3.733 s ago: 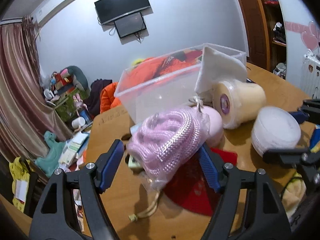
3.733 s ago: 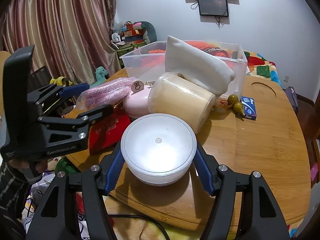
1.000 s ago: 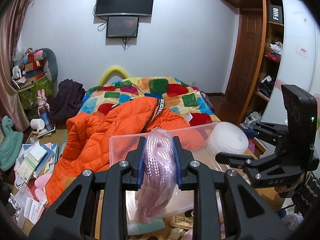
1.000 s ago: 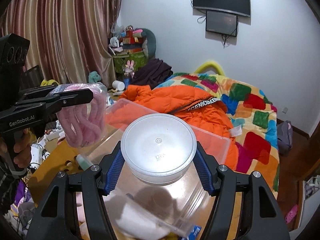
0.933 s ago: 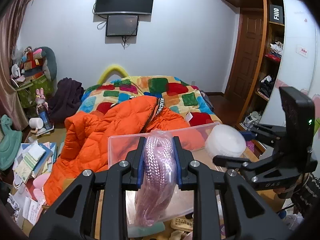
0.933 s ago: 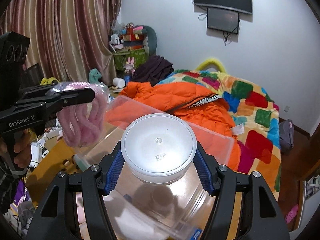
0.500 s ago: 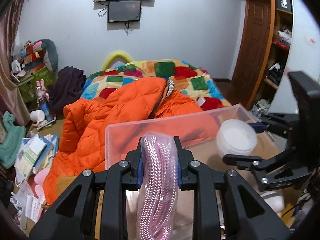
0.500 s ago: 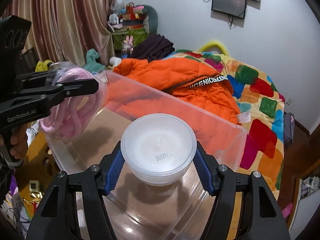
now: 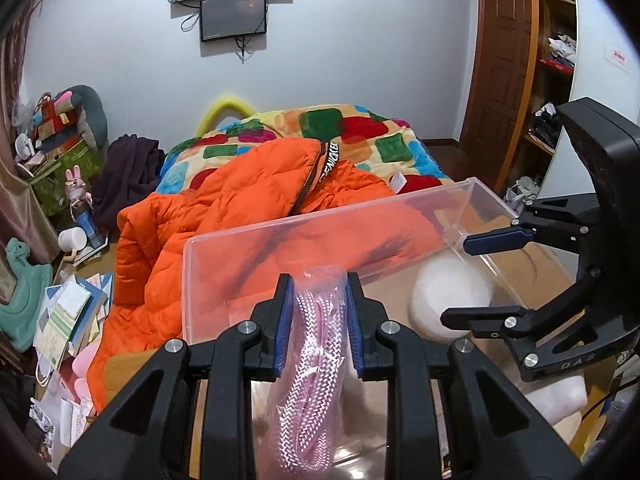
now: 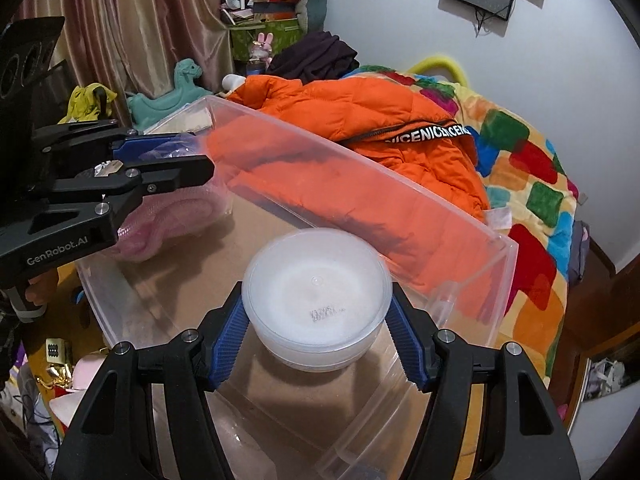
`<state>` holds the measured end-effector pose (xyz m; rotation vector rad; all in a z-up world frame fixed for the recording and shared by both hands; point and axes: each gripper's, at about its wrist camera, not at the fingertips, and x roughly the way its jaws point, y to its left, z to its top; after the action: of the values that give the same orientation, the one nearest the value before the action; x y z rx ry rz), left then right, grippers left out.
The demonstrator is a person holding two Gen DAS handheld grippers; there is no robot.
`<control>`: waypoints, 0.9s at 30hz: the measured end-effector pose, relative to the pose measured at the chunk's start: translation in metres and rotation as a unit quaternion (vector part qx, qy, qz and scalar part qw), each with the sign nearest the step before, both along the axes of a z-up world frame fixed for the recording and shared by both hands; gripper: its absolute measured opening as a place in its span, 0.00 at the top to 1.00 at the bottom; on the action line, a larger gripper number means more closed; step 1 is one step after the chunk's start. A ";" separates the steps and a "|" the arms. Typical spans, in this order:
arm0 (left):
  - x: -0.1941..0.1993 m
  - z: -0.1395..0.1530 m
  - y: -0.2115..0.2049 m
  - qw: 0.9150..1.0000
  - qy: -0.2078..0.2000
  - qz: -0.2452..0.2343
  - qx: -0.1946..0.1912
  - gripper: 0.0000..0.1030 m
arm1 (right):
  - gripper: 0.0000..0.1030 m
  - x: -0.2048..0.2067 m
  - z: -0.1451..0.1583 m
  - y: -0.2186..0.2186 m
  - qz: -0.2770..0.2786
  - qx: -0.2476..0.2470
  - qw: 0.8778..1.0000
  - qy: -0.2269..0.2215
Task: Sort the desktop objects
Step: 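Lower the pink cord and white container into the bin and open both tools, then withdraw both open tools from the bin back over the table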
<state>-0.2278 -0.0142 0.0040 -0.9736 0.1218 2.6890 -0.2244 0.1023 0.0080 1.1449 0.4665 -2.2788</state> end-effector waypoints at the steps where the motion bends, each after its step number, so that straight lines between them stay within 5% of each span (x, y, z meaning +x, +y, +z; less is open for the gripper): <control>1: 0.000 0.000 0.000 1.000 -0.001 0.000 -0.001 0.75 | 0.37 0.001 0.000 -0.001 0.000 0.001 1.000 0.001; 6: 0.003 0.005 0.002 1.000 0.009 0.014 -0.014 0.71 | 0.30 0.004 0.004 -0.002 0.000 -0.002 1.000 0.008; 11: 0.014 0.018 0.000 0.999 0.030 0.026 -0.022 0.40 | 0.22 0.014 0.018 0.000 -0.007 -0.012 0.999 0.032; 27: 0.082 0.060 -0.026 0.995 0.073 0.069 -0.008 0.03 | 0.13 0.097 0.069 0.013 -0.037 0.013 0.985 0.166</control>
<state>-0.1461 -0.0405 0.0639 -0.8161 0.1096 2.8906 -0.1273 0.1155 0.0769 0.8061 0.5892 -2.5467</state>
